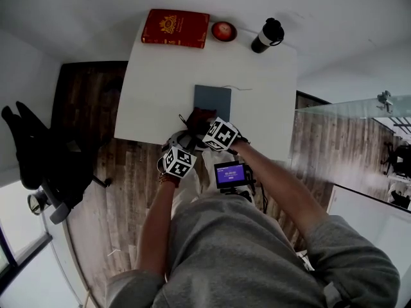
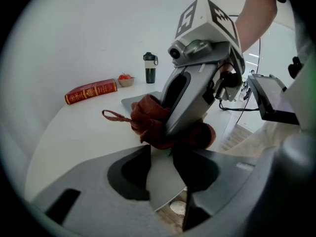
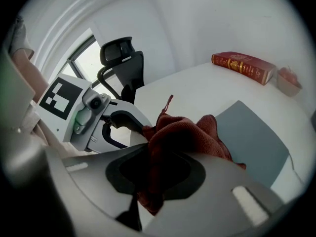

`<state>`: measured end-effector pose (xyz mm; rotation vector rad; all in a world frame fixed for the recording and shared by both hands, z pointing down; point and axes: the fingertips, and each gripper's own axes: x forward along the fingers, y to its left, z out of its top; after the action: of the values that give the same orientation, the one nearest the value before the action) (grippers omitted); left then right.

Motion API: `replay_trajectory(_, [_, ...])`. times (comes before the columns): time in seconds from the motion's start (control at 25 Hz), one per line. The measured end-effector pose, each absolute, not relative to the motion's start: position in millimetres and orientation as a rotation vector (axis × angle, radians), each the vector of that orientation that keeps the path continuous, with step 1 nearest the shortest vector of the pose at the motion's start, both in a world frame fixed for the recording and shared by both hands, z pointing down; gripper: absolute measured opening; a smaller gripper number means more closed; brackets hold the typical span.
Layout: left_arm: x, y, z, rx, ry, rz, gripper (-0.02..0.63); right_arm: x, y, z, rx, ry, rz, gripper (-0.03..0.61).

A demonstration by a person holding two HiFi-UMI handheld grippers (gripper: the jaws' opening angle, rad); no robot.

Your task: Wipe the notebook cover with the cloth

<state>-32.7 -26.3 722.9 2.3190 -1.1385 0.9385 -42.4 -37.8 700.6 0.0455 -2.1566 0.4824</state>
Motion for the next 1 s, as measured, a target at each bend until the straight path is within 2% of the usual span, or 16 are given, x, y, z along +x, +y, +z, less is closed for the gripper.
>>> replay_trajectory(0.24, [-33, -26, 722, 2.321, -1.142, 0.938, 0.144, -48, -58, 680, 0.028, -2.205, 0.416, 0.078])
replay_trajectory(0.56, [-33, -27, 723, 2.318, -1.142, 0.935, 0.143, -19, -162, 643, 0.315, -2.323, 0.280, 0.078])
replay_trajectory(0.8, [-33, -27, 722, 2.298, -1.151, 0.912, 0.141, 15, -222, 658, 0.354, -2.222, 0.136, 0.078])
replay_trajectory(1.0, [-33, -26, 722, 2.296, -1.142, 0.915, 0.140, 12, -233, 681, 0.303, -2.176, 0.175, 0.078])
